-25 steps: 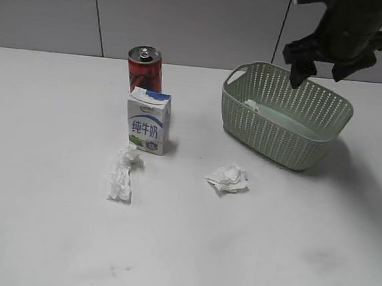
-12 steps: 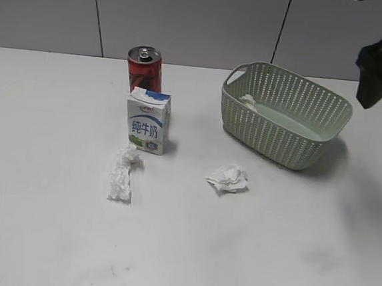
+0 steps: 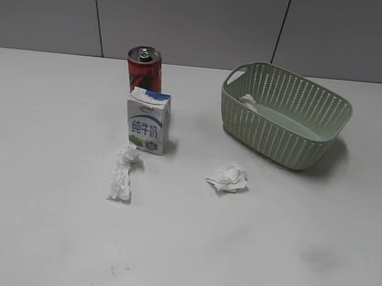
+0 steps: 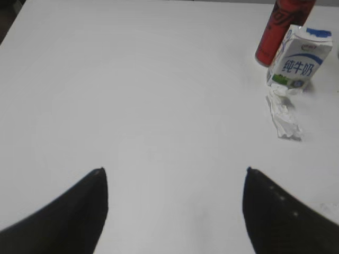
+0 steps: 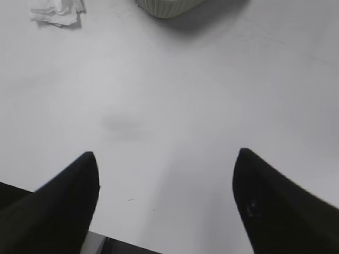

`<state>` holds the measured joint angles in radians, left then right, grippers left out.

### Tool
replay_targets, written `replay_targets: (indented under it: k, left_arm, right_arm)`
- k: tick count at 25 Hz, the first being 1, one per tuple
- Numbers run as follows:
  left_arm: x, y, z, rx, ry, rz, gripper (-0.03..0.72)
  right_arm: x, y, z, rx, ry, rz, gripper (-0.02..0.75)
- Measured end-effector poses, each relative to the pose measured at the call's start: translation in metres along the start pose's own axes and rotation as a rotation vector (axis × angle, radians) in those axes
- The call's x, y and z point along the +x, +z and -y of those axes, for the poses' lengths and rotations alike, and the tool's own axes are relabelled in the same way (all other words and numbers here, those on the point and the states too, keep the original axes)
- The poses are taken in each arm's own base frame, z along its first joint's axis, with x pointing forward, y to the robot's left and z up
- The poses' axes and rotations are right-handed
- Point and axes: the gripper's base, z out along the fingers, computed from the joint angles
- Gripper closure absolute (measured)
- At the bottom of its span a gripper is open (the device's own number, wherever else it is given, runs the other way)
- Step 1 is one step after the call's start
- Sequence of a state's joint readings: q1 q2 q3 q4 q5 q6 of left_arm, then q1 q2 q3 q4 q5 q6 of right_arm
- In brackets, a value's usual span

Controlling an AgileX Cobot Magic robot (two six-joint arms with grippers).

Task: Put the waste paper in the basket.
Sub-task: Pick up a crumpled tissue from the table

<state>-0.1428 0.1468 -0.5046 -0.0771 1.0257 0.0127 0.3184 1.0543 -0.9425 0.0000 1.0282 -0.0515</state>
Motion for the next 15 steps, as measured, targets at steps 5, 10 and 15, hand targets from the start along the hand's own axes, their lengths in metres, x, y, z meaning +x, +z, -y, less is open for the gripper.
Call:
replay_targets:
  k: [5,10,15]
  left_arm:
    - [-0.007,0.015,-0.001,0.0,-0.008,-0.1,0.1]
    - [-0.022,0.024,0.002,0.035,-0.014,-0.106,0.1]
    - [-0.038,0.039,0.009,0.109,0.034,-0.146,0.1]
  right_arm:
    - [0.067,-0.008,-0.003,0.005,0.0,0.104,0.143]
    - [0.123,-0.013,-0.007,0.006,0.003,0.216,0.143]
    - [0.155,-0.021,-0.009,0.005,0.028,0.364,0.144]
